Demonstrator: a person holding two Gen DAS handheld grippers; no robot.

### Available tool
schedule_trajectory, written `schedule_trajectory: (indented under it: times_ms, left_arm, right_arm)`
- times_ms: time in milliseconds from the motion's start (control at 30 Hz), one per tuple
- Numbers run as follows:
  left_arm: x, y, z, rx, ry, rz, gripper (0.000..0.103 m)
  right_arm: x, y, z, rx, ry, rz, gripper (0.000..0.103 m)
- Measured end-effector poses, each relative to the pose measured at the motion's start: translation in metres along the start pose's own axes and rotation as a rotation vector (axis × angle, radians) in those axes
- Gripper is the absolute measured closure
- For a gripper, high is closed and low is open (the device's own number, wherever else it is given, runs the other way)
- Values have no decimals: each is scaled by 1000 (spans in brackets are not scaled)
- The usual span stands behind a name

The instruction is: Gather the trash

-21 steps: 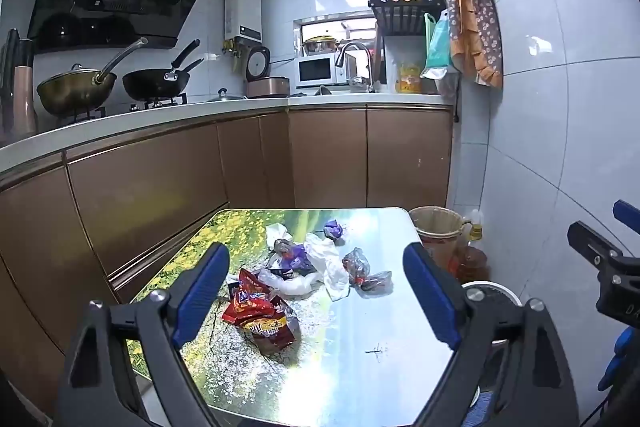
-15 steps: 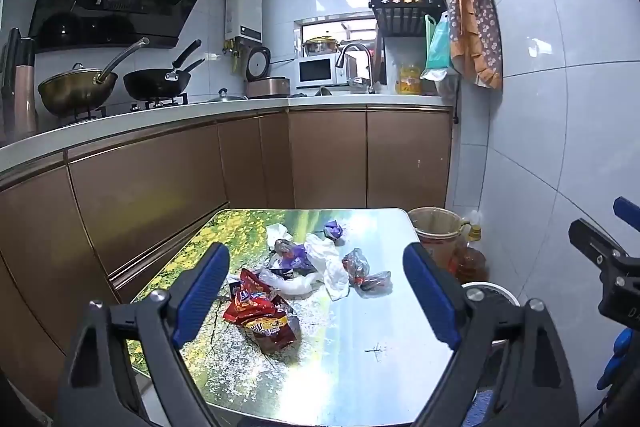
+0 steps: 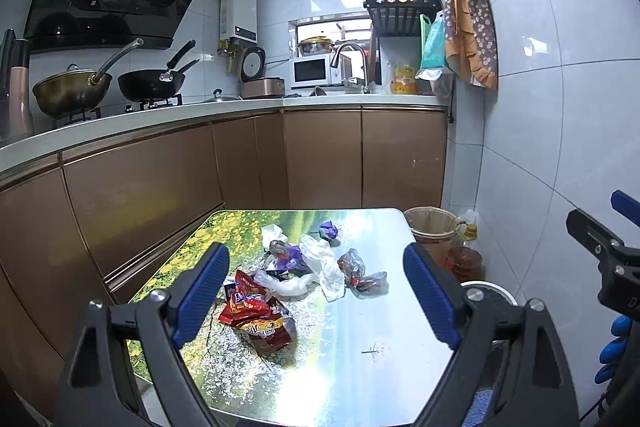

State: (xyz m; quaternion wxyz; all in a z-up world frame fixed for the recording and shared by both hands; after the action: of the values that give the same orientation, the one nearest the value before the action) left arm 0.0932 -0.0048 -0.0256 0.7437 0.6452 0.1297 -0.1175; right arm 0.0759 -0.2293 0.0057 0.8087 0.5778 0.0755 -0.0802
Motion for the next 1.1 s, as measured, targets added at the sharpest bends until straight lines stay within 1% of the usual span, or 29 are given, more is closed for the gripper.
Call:
schedule_trajectory:
  times_ms: [67,100,233,300,400,433,467,633,800,933,1100]
  left_arm:
    - [4,-2,1,8,0,-11,15]
    - [6,-1,1,5,-2,-12,15]
    - [12,0,1,-22,-17,-10,14]
    - [15,0,1,-43,-25,-7,15]
    - [20,-1,-1,-100,-42,-26,15]
    - [22,0,-1,-104,-44,-28,15]
    - [24,-1,-1,-136,-53,-51,14]
    - [37,-3,1,-139,-47,-72,14]
    - [57,-11,-3,-110,-33,-94,14]
    - [72,-15,-13,-122,-32,-110,15]
    - [90,-21,-41,-162,-20,-127,15]
  right_arm:
    - [3,-2,-2,-4,-5,-6,0]
    - [5,-4,-4,-5,17,-18,0]
    - [13,-7,-5,-2,16,-30,0]
    - [17,-8,-6,-1,14,-34,0]
    - [22,-8,-5,6,19,-33,0]
    - [25,-8,-6,7,22,-35,0]
    - [27,-7,-6,9,25,-34,0]
    - [42,-9,-14,7,59,-50,0]
    - [63,-17,-23,2,85,-84,0]
    - [81,-25,-30,7,122,-112,0]
    - [111,-37,-41,15,185,-159,0]
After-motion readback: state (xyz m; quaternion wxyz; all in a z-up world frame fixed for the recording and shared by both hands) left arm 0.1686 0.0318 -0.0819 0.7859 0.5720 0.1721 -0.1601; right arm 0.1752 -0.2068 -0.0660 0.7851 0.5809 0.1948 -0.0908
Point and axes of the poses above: each gripper's, at about its wrist camera, not at the fingertips, and x roughly the way its jaws point, z to its right, y to its top, the point moved 10 cm from there along x, roughly the way its jaws point, and after that the axes turned 12 degrees about -x, right-handed, at the moved point
